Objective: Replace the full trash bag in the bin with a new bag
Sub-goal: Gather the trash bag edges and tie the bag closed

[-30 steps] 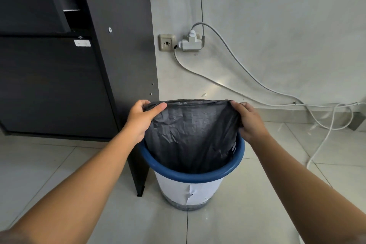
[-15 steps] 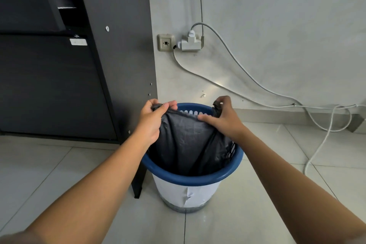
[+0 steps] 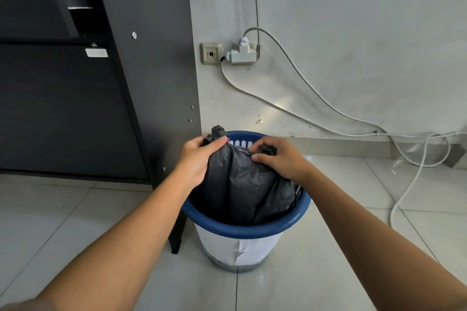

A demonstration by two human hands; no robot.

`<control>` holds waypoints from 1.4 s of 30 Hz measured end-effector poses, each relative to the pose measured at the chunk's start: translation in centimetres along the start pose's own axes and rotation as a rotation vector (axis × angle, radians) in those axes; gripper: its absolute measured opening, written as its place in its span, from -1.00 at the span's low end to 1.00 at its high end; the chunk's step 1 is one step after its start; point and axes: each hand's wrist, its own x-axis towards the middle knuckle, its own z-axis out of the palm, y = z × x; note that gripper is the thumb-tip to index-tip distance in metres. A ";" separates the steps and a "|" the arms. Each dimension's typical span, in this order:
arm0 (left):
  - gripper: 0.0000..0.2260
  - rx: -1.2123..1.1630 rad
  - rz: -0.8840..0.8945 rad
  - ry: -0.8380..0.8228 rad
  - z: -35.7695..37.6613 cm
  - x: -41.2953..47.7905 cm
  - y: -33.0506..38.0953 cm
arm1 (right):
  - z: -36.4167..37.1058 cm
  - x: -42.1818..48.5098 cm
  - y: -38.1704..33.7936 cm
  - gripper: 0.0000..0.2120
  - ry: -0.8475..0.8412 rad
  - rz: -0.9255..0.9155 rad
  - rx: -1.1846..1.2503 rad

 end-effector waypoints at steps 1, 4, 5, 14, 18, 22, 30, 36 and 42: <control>-0.88 -0.004 0.009 -0.009 0.0 -0.1 -0.1 | 0.0 0.0 0.1 -0.81 0.003 0.009 -0.020; -0.87 -0.022 0.058 -0.109 0.4 -0.1 -0.3 | 0.2 -0.2 0.2 -0.82 -0.035 0.039 -0.098; -0.90 -0.050 0.058 -0.131 0.6 -0.2 -0.3 | 0.2 -0.3 0.2 -0.84 -0.041 0.050 -0.104; -0.84 0.097 -0.007 -0.048 1.1 0.1 -0.7 | -1.0 -0.2 0.8 -0.65 0.257 0.336 0.483; -0.81 0.142 0.051 0.047 0.5 0.5 -0.8 | -1.8 -0.6 1.9 -0.88 0.346 0.267 0.278; -0.82 0.067 0.066 0.116 -0.2 0.7 -0.3 | -3.0 -0.8 1.8 -0.77 0.296 0.225 -0.045; -0.85 0.030 0.085 0.154 -0.6 0.7 -0.7 | -4.3 -0.8 0.5 -0.54 0.212 0.441 -0.415; -0.70 0.002 0.015 0.105 0.7 0.6 -0.1 | -3.0 0.3 -0.6 -0.88 0.360 0.436 0.511; -0.93 0.385 0.005 -0.001 0.3 0.3 -1.7 | 0.0 -0.4 0.0 -0.84 0.437 0.377 0.534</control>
